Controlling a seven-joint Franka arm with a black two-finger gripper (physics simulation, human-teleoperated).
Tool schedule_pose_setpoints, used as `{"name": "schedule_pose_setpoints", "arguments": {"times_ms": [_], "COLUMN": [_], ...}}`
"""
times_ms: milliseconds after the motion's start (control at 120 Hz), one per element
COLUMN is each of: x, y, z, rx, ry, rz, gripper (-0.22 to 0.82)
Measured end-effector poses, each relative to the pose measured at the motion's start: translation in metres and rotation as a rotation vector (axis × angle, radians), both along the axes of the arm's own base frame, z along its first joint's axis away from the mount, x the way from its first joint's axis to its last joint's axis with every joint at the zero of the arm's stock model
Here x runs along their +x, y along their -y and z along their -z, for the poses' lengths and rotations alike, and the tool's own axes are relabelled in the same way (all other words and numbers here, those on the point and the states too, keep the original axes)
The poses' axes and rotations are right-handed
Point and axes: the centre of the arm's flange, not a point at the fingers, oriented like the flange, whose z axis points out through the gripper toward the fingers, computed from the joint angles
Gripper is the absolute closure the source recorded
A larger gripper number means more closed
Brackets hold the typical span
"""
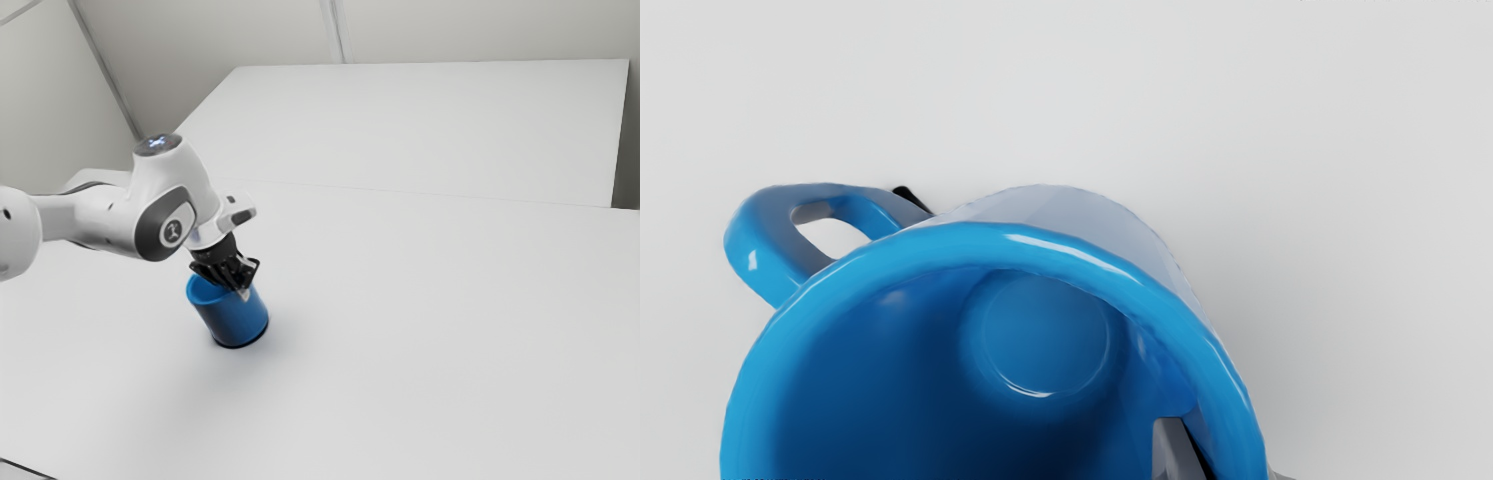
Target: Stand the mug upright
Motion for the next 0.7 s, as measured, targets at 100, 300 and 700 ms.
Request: {"name": "schedule_pose_setpoints", "arguments": {"times_ms": [100,300,700], "x": [0.001,0.001,0.028], "y": [0.001,0.007,0.012], "z": [0.000,-0.012,-0.103], "rx": [-0.006,-0.027,-0.037], "ry": [0.004,0.032,0.059], "rz": [-0.012,-0.014,0.018], "gripper": [0.67,0.29,0.06]}}
